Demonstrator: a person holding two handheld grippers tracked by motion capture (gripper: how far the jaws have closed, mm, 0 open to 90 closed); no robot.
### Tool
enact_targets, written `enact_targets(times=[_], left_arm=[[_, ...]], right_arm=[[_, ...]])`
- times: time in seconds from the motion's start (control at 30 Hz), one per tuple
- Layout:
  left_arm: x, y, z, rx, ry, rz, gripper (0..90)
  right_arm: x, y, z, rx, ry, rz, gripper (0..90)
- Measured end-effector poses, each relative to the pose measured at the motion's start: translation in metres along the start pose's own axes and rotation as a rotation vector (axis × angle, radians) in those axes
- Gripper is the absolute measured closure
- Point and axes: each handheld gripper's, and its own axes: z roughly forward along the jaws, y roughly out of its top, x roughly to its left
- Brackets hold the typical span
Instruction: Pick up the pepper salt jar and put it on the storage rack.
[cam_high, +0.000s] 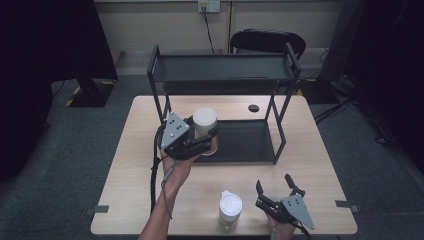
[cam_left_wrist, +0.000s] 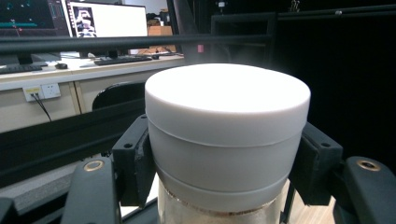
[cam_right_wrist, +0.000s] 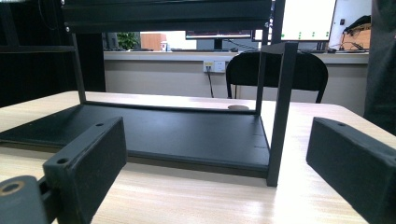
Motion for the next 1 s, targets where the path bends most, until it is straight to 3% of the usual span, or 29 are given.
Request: enact_targets(times=[0.6,1.0], left_arm=[[0.014,0.035,0.008,-0.027,0.031,0.000,34.8],[0.022,0.078,0.013,-0.037,0.085,0.008,34.8]], right_arm=[[0.000,0.000,0.000,0.000,0.002,0.000,3.9],[0.000,0.000,0.000,0.000,0.001,0.000,3.8]])
